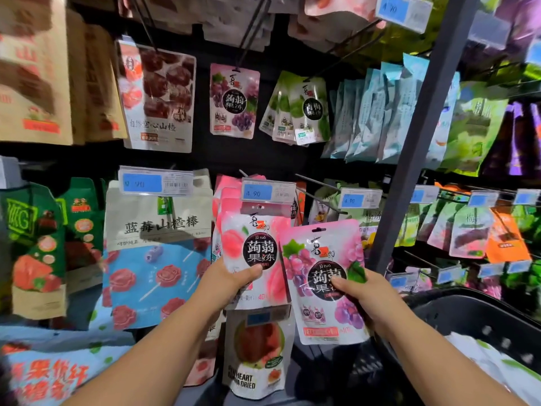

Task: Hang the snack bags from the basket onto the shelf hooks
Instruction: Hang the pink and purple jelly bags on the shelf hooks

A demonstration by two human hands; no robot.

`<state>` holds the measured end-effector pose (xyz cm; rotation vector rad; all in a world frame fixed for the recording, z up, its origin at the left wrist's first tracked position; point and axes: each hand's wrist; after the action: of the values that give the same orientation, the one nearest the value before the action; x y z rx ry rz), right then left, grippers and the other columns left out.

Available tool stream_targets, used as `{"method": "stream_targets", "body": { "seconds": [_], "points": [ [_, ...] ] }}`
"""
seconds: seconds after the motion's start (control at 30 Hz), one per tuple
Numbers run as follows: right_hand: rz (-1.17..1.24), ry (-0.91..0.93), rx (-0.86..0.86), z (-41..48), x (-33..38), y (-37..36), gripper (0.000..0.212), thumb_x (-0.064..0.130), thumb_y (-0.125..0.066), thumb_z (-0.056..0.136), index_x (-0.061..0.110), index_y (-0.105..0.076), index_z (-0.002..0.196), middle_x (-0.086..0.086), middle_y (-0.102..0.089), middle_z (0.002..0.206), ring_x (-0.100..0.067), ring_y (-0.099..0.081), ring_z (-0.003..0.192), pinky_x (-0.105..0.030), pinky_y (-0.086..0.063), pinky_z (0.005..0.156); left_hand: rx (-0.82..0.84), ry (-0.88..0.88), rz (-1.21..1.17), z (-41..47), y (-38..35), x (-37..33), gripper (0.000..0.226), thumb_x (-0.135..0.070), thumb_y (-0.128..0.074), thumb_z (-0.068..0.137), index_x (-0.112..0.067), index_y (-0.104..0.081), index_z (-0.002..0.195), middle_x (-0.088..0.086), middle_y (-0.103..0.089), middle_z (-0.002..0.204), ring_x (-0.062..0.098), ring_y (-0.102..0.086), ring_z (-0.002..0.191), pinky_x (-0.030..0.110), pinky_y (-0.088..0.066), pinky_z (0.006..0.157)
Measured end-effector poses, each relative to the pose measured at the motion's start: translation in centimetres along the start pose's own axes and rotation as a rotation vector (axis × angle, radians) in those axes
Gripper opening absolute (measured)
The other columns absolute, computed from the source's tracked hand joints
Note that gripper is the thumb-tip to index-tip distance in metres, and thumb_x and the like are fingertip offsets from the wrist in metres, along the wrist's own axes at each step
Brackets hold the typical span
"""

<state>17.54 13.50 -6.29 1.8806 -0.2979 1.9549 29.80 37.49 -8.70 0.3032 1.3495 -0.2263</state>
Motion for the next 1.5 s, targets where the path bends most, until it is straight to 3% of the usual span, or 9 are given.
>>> {"method": "stream_targets", "body": {
  "seconds": [0.2, 0.53, 0.73, 0.87, 0.97, 1.1, 1.27, 1.37, 1.5],
  "points": [
    [0.014, 0.003, 0.007, 0.2, 0.1, -0.1, 0.017, 0.009, -0.073, 0.084, 0.008, -0.071, 0.101, -0.005, -0.078, 0.089, -0.018, -0.074, 0.081, -0.03, -0.05, 0.071, -0.009, 0.004, 0.03, 0.7, 0.0, -0.2, 0.01, -0.027, -0.077, 0.083, -0.025, -0.069, 0.087, -0.008, -0.064, 0.065, 0.005, -0.054, 0.056, 0.017, -0.043, 0.055],
    [0.018, -0.012, 0.016, 0.8, -0.5, -0.3, 0.024, 0.012, -0.075, 0.083, 0.009, -0.07, 0.106, -0.007, -0.077, 0.094, -0.028, -0.073, 0.093, -0.044, -0.054, 0.092, -0.025, 0.048, 0.112, 2.3, 0.2, 0.5, 0.019, -0.026, -0.076, 0.085, -0.024, -0.065, 0.1, -0.011, -0.067, 0.078, 0.005, -0.06, 0.07, 0.01, -0.042, 0.054],
    [0.028, -0.024, 0.016, 1.3, -0.9, -0.6, 0.027, 0.012, -0.076, 0.083, 0.007, -0.069, 0.109, -0.009, -0.077, 0.097, -0.031, -0.071, 0.097, -0.05, -0.051, 0.099, -0.146, 0.18, 0.297, 3.0, 0.6, 1.6, 0.121, -0.084, -0.076, 0.044, -0.013, -0.051, 0.138, 0.009, -0.059, 0.137, 0.026, -0.057, 0.123, 0.041, -0.046, 0.104],
    [0.044, -0.035, 0.04, 1.3, -0.9, -0.9, 0.027, 0.011, -0.075, 0.083, 0.007, -0.069, 0.109, -0.011, -0.077, 0.098, -0.033, -0.072, 0.097, -0.054, -0.05, 0.1, -0.214, 0.209, 0.32, 2.4, 0.4, 1.4, 0.111, -0.062, -0.083, 0.062, -0.002, -0.039, 0.145, 0.016, -0.049, 0.145, 0.033, -0.05, 0.13, 0.041, -0.042, 0.106],
    [0.057, -0.045, 0.045, 1.1, -0.9, -1.3, 0.024, 0.009, -0.074, 0.084, 0.007, -0.069, 0.108, -0.012, -0.077, 0.097, -0.033, -0.072, 0.095, -0.053, -0.05, 0.099, -0.263, 0.187, 0.336, 2.1, 0.4, 1.8, 0.104, -0.071, -0.078, 0.058, -0.005, -0.048, 0.133, 0.017, -0.06, 0.131, 0.035, -0.059, 0.115, 0.045, -0.05, 0.093],
    [0.05, -0.035, 0.047, 1.1, -0.6, -1.9, 0.021, 0.011, -0.075, 0.084, 0.009, -0.07, 0.104, -0.01, -0.077, 0.097, -0.031, -0.072, 0.096, -0.052, -0.05, 0.1, -0.314, 0.177, 0.378, 1.4, 0.3, 1.9, 0.071, -0.043, -0.078, 0.079, -0.005, -0.044, 0.127, 0.014, -0.054, 0.124, 0.031, -0.054, 0.109, 0.033, -0.037, 0.078],
    [0.076, -0.017, 0.047, 0.6, 0.0, -2.6, 0.02, 0.01, -0.074, 0.085, 0.006, -0.07, 0.104, -0.012, -0.077, 0.095, -0.032, -0.072, 0.095, -0.049, -0.053, 0.097, -0.486, -0.09, 0.511, -0.5, -0.8, 1.1, 0.054, -0.025, -0.075, 0.084, -0.008, -0.042, 0.123, 0.01, -0.048, 0.121, 0.029, -0.039, 0.12, 0.032, -0.023, 0.097],
    [0.15, -0.038, 0.053, 0.2, 0.6, -3.4, 0.023, 0.006, -0.07, 0.087, -0.001, -0.067, 0.109, -0.019, -0.075, 0.095, -0.037, -0.072, 0.09, -0.049, -0.056, 0.088, -0.313, -0.194, 0.339, -2.3, -2.3, -0.4, 0.029, -0.03, -0.066, 0.091, -0.017, -0.045, 0.106, 0.001, -0.051, 0.1, 0.02, -0.046, 0.1, 0.027, -0.034, 0.08],
    [0.242, -0.045, 0.066, -0.6, 1.4, -4.3, 0.016, 0.004, -0.066, 0.089, 0.0, -0.067, 0.105, -0.024, -0.074, 0.094, -0.039, -0.073, 0.083, -0.049, -0.059, 0.079, 0.04, 0.003, 0.235, -3.3, -4.0, -2.4, 0.029, -0.051, -0.046, 0.097, -0.023, -0.047, 0.102, -0.007, -0.054, 0.089, 0.01, -0.053, 0.082, 0.027, -0.041, 0.07]
  ]
}}
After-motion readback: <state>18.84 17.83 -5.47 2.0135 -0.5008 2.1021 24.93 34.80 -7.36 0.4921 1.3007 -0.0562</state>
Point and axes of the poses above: each hand's wrist, its own z-axis towards the middle knuckle, its own y-axis out of the back of the hand, x = y × z
